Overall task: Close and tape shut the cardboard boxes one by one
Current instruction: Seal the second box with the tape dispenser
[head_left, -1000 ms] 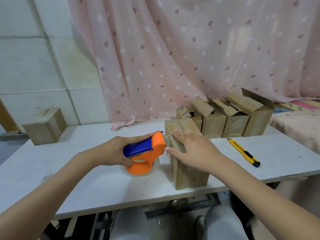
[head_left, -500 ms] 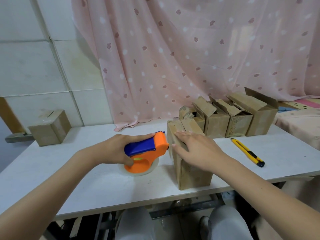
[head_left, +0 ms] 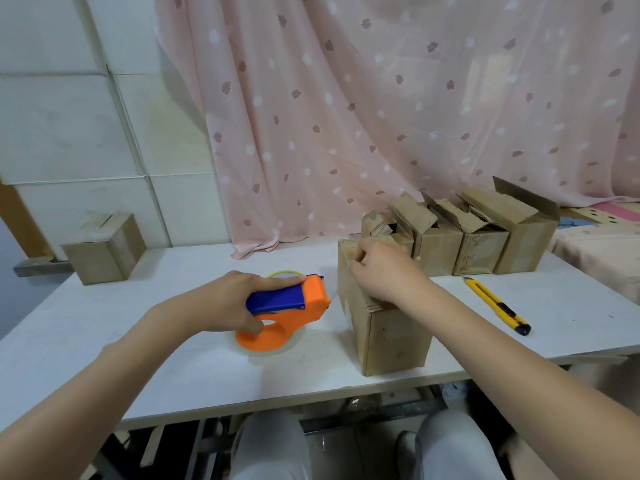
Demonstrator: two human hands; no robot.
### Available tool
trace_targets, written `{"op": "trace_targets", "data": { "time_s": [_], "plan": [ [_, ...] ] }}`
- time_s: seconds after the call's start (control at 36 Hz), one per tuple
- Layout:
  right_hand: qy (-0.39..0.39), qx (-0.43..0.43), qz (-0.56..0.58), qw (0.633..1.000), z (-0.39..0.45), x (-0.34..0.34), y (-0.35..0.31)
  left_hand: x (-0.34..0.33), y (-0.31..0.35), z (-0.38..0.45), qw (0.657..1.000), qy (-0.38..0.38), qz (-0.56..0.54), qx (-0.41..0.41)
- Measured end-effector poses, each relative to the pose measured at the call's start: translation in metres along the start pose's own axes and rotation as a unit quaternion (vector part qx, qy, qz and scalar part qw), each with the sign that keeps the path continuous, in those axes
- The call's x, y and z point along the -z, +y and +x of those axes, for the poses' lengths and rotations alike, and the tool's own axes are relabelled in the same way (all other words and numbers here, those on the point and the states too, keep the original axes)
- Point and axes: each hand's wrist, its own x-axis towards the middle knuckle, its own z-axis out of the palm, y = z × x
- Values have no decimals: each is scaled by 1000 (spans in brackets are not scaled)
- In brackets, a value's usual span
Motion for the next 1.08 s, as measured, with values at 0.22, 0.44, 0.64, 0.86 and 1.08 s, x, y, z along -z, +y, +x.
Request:
{"op": "trace_targets", "data": {
  "time_s": [0.22, 0.44, 0.64, 0.86, 1.08],
  "plan": [
    [-126, -96, -103, 982, 35, 7, -21, -2, 1, 1, 1000, -6, 18, 2],
    [-231, -42, -256, 938, 26, 39, -39, 1, 4, 1, 1000, -10, 25, -1],
    [-201, -90, -128, 967, 24, 55, -20, 1, 5, 0, 999, 27, 13, -14],
    [-181, -167, 167, 955, 20, 53, 18, 14, 6, 0, 997, 70, -6, -35],
    [-198, -185, 307, 912, 17, 43, 65, 4, 3, -6, 998, 42, 16, -33]
  ]
}}
